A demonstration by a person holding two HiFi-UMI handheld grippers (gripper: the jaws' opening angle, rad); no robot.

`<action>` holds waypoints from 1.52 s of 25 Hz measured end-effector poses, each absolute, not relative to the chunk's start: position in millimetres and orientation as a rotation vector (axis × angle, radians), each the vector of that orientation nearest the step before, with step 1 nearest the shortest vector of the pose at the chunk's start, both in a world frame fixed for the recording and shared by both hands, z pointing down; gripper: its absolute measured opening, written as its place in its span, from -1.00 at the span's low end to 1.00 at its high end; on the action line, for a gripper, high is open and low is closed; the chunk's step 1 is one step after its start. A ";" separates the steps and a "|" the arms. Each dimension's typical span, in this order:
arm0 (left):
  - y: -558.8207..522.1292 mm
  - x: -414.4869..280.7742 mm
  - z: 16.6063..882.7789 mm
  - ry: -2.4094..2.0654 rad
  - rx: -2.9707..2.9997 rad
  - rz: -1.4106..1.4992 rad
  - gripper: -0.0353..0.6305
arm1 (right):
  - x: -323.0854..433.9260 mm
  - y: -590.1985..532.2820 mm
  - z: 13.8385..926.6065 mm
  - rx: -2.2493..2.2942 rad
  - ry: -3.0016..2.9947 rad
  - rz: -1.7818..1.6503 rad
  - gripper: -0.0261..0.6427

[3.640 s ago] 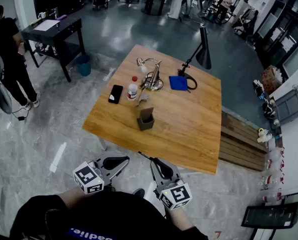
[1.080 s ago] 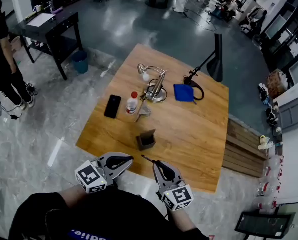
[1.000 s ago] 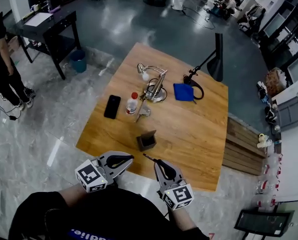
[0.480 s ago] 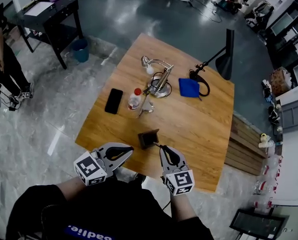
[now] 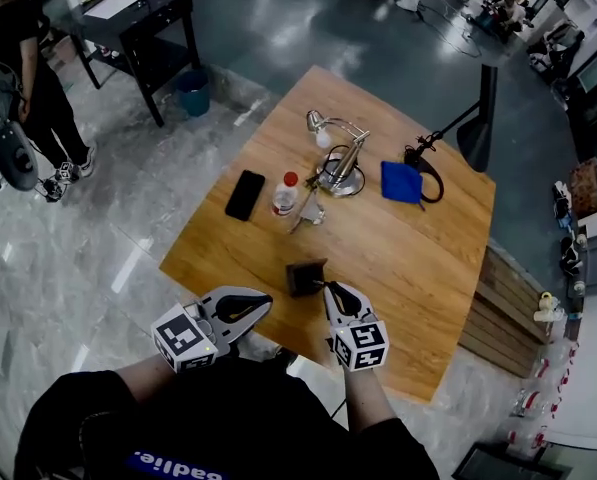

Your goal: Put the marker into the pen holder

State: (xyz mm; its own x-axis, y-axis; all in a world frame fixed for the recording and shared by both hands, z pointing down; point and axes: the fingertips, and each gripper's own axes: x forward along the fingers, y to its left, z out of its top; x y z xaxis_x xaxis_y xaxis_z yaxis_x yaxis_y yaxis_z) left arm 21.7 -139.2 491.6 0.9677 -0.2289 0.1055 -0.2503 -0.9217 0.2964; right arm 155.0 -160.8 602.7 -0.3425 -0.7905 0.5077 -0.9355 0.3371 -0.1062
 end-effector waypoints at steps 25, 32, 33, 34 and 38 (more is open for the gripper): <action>-121.6 7.7 504.3 -0.476 2.746 0.146 -0.87 | 161.1 -182.8 680.3 1.390 -2.189 0.763 -0.78; -121.5 7.2 505.2 -0.493 2.746 0.156 -0.87 | 163.3 -186.2 685.9 1.355 -2.200 0.787 -0.78; -120.8 7.6 504.6 -0.497 2.743 0.156 -0.87 | 163.5 -185.6 687.0 1.349 -2.203 0.787 -0.78; -120.0 8.1 503.6 -0.504 2.740 0.156 -0.87 | 163.9 -184.8 687.8 1.347 -2.207 0.787 -0.78; -115.5 11.5 499.4 -0.548 2.734 0.163 -0.87 | 165.6 -183.4 688.0 1.350 -2.242 0.790 -0.69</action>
State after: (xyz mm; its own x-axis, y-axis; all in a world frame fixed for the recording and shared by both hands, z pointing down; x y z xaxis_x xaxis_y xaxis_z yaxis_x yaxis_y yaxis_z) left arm 11.5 -115.5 499.4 0.9186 -0.3527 0.1781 -0.3927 -0.8651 0.3120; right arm 165.6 -183.4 688.0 -0.4498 -0.6623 0.5992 -0.8916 0.3719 -0.2583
